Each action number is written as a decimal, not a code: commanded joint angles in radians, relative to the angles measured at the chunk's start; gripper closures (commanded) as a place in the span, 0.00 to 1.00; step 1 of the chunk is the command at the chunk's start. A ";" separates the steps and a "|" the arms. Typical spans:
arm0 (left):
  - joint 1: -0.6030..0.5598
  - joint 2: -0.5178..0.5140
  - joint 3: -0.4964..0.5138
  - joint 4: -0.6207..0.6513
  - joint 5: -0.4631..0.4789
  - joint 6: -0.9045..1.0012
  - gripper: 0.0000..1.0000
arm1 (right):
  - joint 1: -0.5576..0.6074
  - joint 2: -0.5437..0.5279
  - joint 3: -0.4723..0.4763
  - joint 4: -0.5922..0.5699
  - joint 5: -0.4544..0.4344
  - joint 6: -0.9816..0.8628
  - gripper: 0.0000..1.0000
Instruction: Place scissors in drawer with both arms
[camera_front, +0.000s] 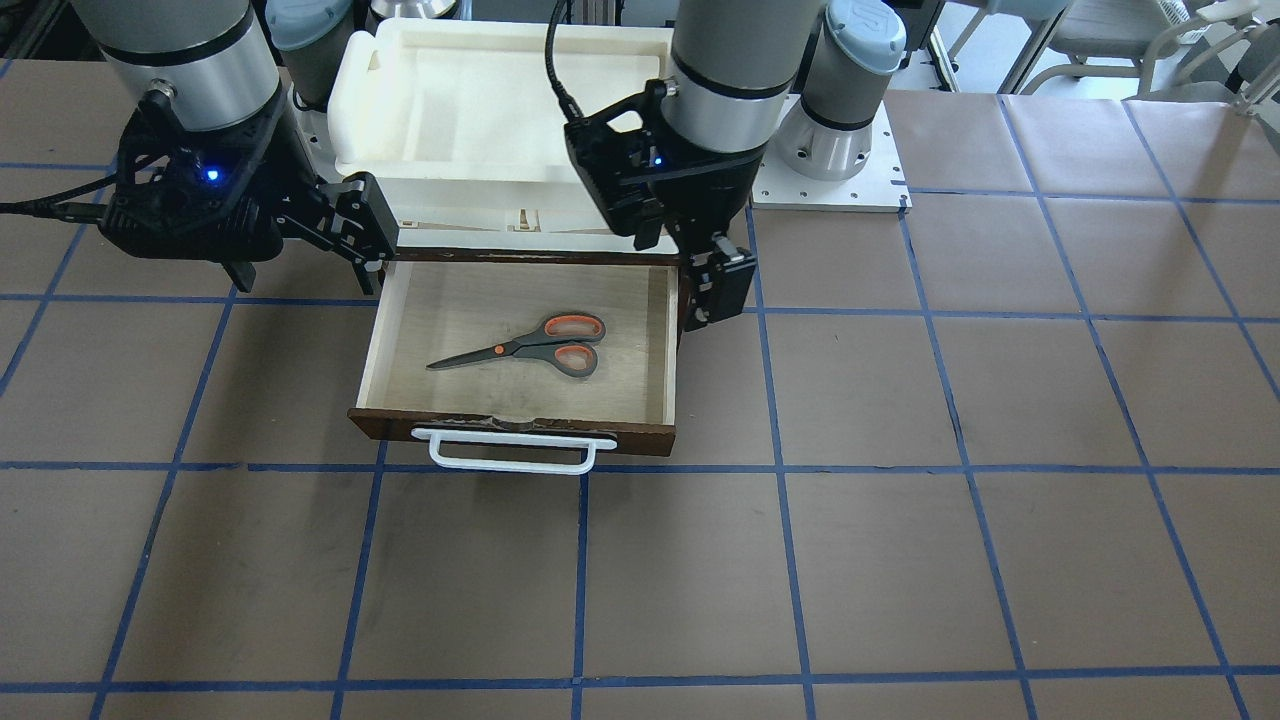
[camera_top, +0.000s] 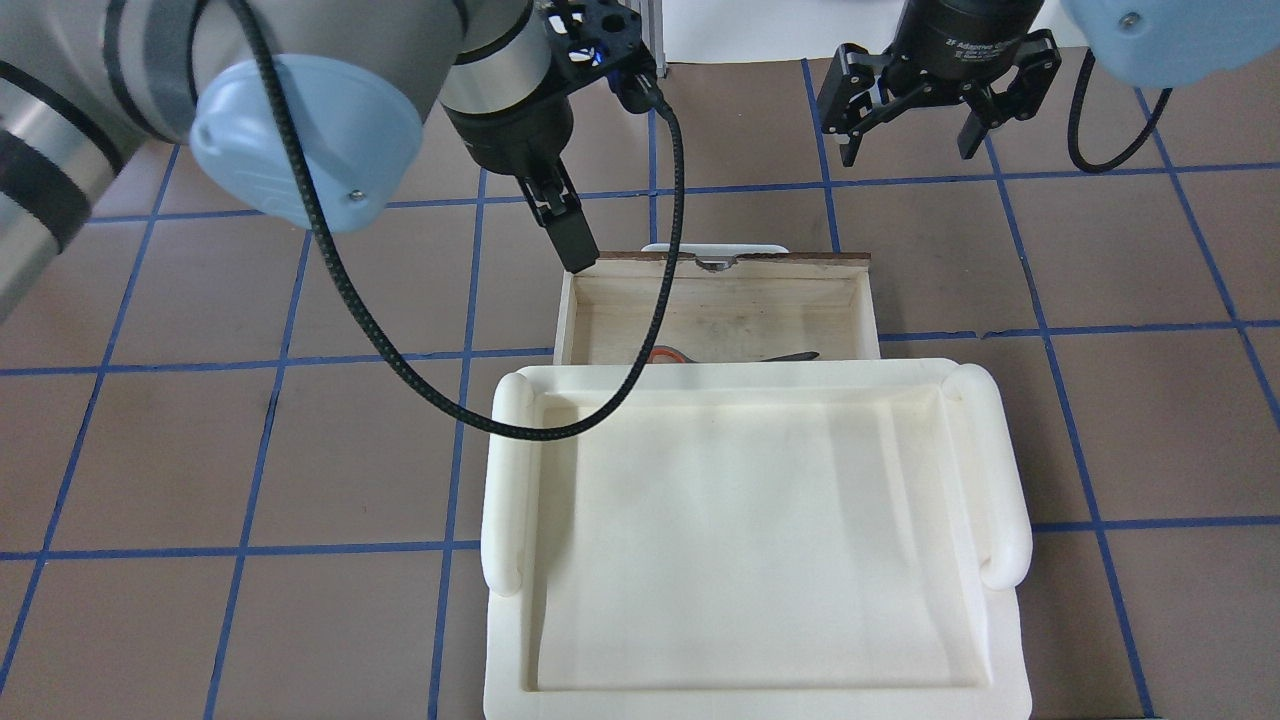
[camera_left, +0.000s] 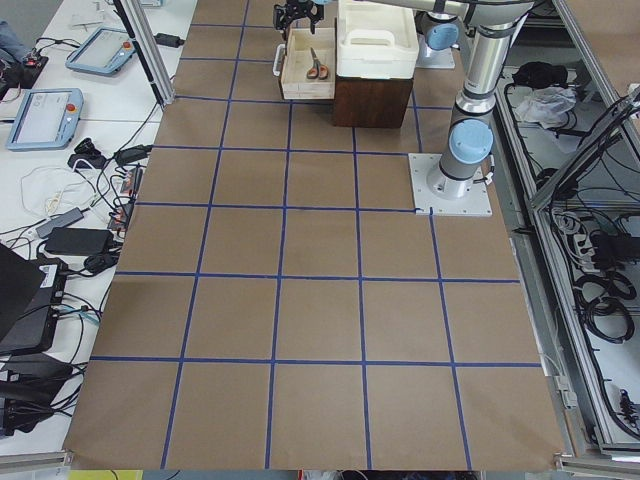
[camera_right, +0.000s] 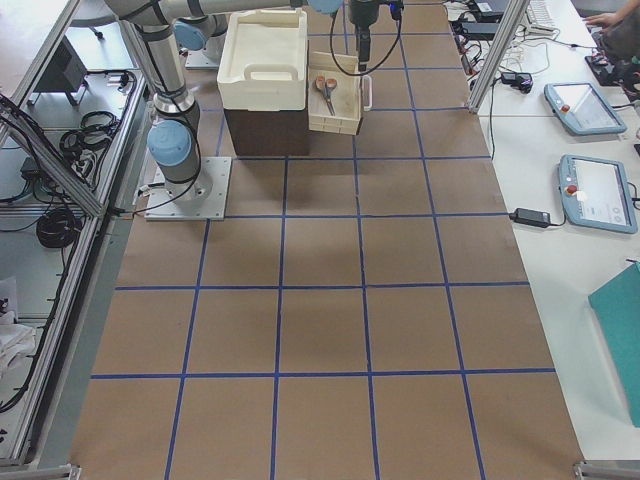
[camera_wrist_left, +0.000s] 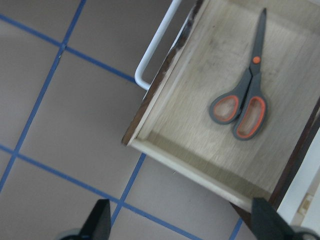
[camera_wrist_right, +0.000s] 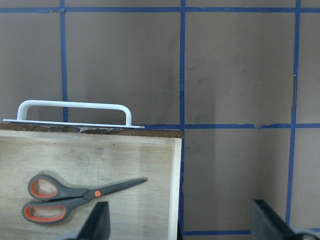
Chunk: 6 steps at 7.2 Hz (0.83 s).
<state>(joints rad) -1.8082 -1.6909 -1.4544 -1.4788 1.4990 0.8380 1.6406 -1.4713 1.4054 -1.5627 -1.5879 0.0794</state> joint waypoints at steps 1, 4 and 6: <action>0.148 0.091 -0.015 -0.034 0.006 -0.215 0.00 | 0.010 0.000 0.003 0.007 0.002 0.023 0.00; 0.236 0.164 -0.021 -0.182 0.006 -0.610 0.00 | 0.010 0.002 0.006 0.006 0.002 0.013 0.00; 0.289 0.175 -0.026 -0.178 0.084 -0.776 0.00 | 0.010 0.000 0.012 0.006 -0.001 0.013 0.00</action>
<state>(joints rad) -1.5531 -1.5220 -1.4769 -1.6489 1.5400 0.1751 1.6506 -1.4699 1.4129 -1.5570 -1.5875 0.0923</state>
